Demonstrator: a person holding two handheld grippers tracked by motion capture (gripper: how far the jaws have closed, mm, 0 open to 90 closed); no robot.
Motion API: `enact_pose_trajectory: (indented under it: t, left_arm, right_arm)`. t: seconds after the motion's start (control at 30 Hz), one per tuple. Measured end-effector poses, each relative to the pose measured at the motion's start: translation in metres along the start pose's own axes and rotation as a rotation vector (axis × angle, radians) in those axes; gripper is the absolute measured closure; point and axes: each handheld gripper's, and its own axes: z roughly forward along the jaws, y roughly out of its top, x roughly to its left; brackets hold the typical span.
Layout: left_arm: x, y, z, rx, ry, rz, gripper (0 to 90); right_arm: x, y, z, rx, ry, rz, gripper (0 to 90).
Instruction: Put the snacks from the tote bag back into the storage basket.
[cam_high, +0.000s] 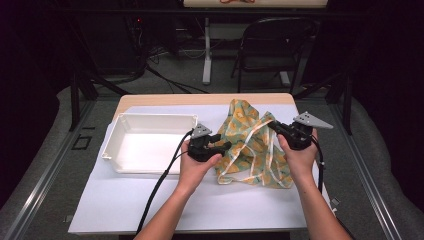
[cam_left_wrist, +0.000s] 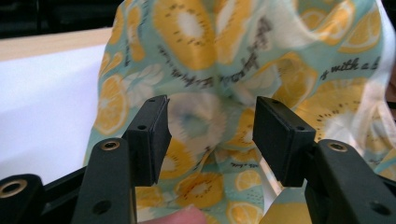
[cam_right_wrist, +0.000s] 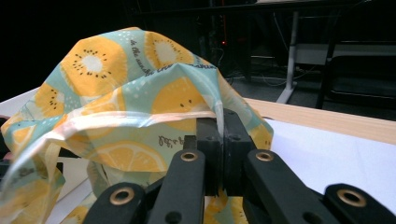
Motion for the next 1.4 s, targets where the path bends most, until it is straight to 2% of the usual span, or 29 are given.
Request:
enact_pose_trajectory:
  t: [0.17,0.33,0.4,0.47,0.53,0.57,0.6,0.7,0.8,0.97,1.0,1.07,1.17,1.23,1.3,1.4]
  left_arm:
    - [-0.012,0.004,0.006,-0.019,-0.013,0.051,41.5]
    - [-0.026,0.007,0.017,-0.023,-0.05,0.105,41.8]
    - [-0.028,0.008,0.017,-0.033,-0.054,0.1,50.1]
    - [-0.025,0.01,0.016,-0.042,-0.05,0.082,69.5]
    - [-0.022,0.012,0.013,-0.045,-0.061,0.071,84.4]
    - [-0.02,0.012,0.011,-0.045,-0.074,0.067,88.8]
    - [-0.017,0.013,0.008,-0.047,-0.084,0.064,89.5]
    - [-0.009,0.016,-0.003,-0.044,-0.094,0.036,89.9]
    - [-0.002,0.017,-0.014,-0.022,-0.082,0.022,90.0]
    - [0.015,0.014,-0.031,0.023,-0.011,-0.001,90.0]
    - [0.017,0.014,-0.032,0.027,-0.001,-0.003,90.0]
    - [0.02,0.014,-0.036,0.064,0.037,-0.007,90.0]
    - [0.023,0.013,-0.04,0.106,0.075,-0.015,89.9]
    - [0.025,0.009,-0.038,0.125,0.079,-0.037,89.7]
    - [0.025,0.005,-0.038,0.116,0.084,-0.036,85.4]
    - [0.022,0.001,-0.04,0.059,0.087,-0.05,65.9]
  right_arm:
    - [0.009,-0.001,0.002,0.009,0.034,-0.019,88.1]
    - [0.018,-0.001,0.005,0.013,0.056,-0.039,87.9]
    - [0.019,-0.002,0.005,0.016,0.06,-0.043,87.9]
    - [0.02,-0.002,0.005,0.018,0.061,-0.047,87.9]
    - [0.019,-0.001,0.004,0.016,0.06,-0.05,87.9]
    - [0.019,-0.001,0.002,0.01,0.054,-0.052,87.9]
    - [0.018,0.0,0.001,0.007,0.053,-0.054,87.9]
    - [0.016,0.001,-0.001,-0.003,0.034,-0.065,87.9]
    - [0.013,0.002,-0.005,-0.018,-0.006,-0.066,88.2]
    - [0.008,0.005,-0.011,-0.039,-0.061,-0.074,88.5]
    - [0.008,0.005,-0.011,-0.039,-0.06,-0.081,88.4]
    - [0.012,0.004,-0.009,-0.032,-0.058,-0.1,88.3]
    - [0.021,0.001,-0.002,-0.009,-0.076,-0.152,88.4]
    - [0.022,-0.001,0.002,0.004,-0.068,-0.148,88.1]
    - [0.021,-0.003,0.005,0.018,-0.061,-0.129,88.1]
    - [0.021,-0.004,0.007,0.023,-0.054,-0.12,88.1]
